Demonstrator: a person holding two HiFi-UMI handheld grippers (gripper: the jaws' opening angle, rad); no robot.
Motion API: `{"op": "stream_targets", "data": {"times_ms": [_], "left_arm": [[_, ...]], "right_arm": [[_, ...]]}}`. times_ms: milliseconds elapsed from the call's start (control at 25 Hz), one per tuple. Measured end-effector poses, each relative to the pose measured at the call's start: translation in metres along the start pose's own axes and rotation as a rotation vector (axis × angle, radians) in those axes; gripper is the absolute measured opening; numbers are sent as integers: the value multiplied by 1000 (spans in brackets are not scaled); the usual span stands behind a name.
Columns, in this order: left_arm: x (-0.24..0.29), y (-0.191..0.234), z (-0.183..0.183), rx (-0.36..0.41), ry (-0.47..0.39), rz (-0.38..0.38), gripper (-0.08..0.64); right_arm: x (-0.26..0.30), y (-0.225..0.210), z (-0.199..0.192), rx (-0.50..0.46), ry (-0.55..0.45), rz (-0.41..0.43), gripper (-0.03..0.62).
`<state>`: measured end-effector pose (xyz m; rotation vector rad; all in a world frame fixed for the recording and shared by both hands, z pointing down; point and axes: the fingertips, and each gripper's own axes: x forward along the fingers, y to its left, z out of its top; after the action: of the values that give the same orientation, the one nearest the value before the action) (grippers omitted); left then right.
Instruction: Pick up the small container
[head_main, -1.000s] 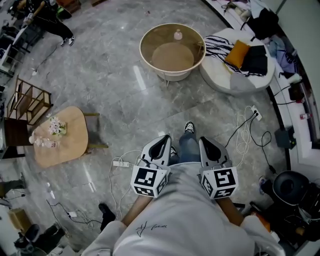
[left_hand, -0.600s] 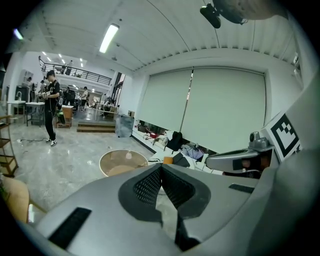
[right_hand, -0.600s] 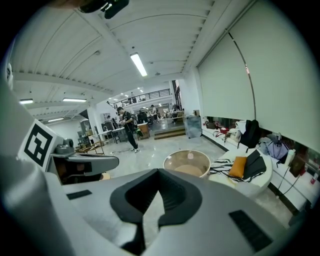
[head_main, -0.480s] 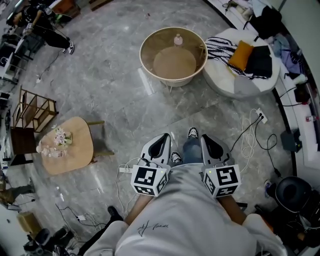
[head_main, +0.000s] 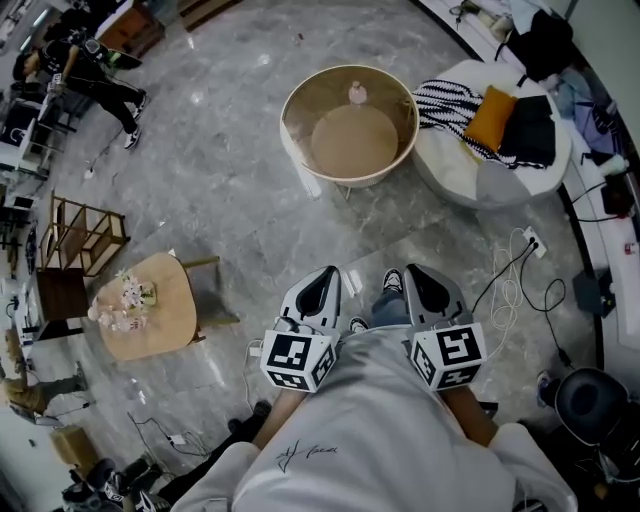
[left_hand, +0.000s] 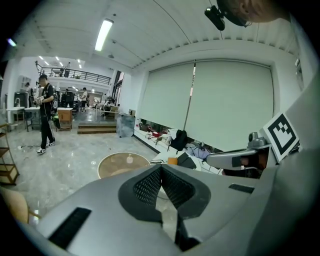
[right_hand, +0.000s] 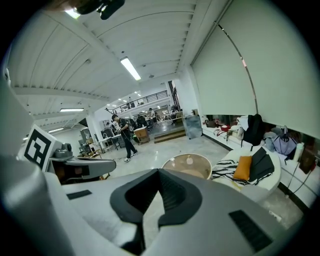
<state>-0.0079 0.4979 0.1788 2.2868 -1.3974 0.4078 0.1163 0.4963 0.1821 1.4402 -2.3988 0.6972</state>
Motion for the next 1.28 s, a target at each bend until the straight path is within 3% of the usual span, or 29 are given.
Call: {"op": "stream_targets", "data": {"times_ms": [560,840,1080,1280], "left_arm": [[60,-14,20,0,26,52,5],[71,-14,26,-2,17,62,5],[97,-3,29,-39,17,33,5],[127,12,53,-32,-11,3,5]], "right_arm": [[28,-59,17,47,36,51,17],[38,-58,18,9,63,94,17],[58,-73,24,12,87,78,17],[83,-83,47,-47,68,51,17]]}}
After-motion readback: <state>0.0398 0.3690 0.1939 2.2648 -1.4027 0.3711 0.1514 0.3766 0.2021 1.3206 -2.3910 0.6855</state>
